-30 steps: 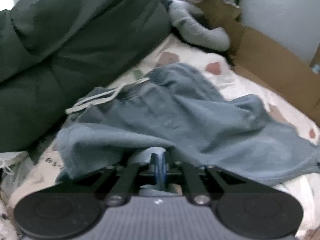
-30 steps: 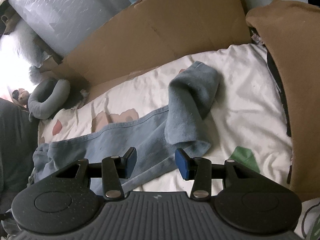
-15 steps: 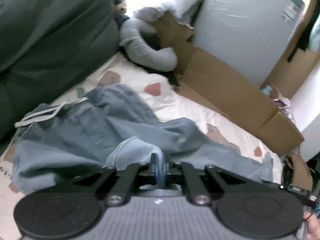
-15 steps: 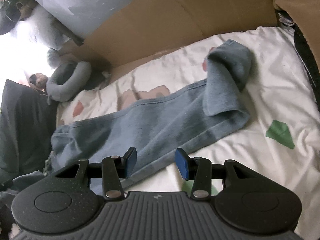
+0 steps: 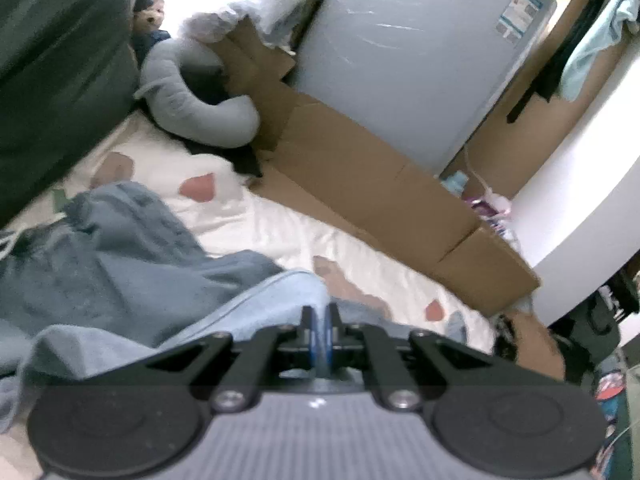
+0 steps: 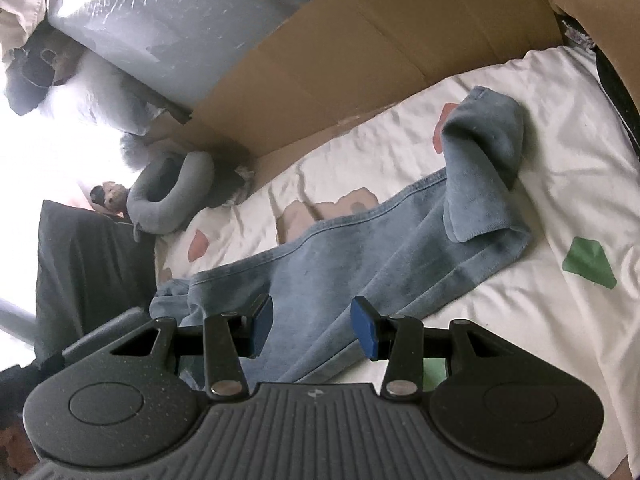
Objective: Fold clothes
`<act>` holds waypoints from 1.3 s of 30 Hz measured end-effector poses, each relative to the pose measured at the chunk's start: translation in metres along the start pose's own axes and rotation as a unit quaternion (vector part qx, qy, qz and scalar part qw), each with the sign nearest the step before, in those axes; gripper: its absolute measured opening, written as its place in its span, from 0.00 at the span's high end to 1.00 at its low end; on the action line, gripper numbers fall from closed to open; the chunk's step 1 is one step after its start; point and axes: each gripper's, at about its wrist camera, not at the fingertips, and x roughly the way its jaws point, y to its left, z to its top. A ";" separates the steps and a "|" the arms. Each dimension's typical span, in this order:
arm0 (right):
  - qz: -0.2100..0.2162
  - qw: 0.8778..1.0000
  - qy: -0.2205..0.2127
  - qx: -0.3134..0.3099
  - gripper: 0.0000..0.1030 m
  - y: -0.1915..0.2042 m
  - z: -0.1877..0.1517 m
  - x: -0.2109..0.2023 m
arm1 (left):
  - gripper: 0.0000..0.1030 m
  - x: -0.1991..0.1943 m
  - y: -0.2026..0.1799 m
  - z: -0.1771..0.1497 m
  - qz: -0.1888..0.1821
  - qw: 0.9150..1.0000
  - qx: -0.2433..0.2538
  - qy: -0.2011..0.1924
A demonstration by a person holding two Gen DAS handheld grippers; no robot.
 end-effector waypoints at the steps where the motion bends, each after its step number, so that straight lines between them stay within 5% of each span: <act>1: 0.000 1.000 0.000 0.001 0.52 -0.001 0.000 -0.001 | 0.96 0.003 -0.005 0.000 -0.004 1.000 0.002 0.000; 19: 0.040 0.998 0.038 -0.020 0.46 0.012 -0.006 0.000 | 0.96 0.069 -0.075 -0.027 -0.129 0.990 -0.003 0.049; 25: 0.100 0.993 0.041 -0.050 0.20 0.028 -0.006 -0.015 | 0.96 0.095 -0.078 -0.040 -0.137 0.988 -0.017 0.074; 31: 0.122 0.986 0.068 -0.091 0.17 0.047 -0.019 -0.014 | 0.96 0.112 -0.071 -0.050 -0.140 0.985 -0.042 0.087; 39: 0.088 0.971 0.106 -0.197 0.19 0.073 -0.056 0.020 | 0.96 0.123 -0.067 -0.062 -0.146 0.983 -0.054 0.102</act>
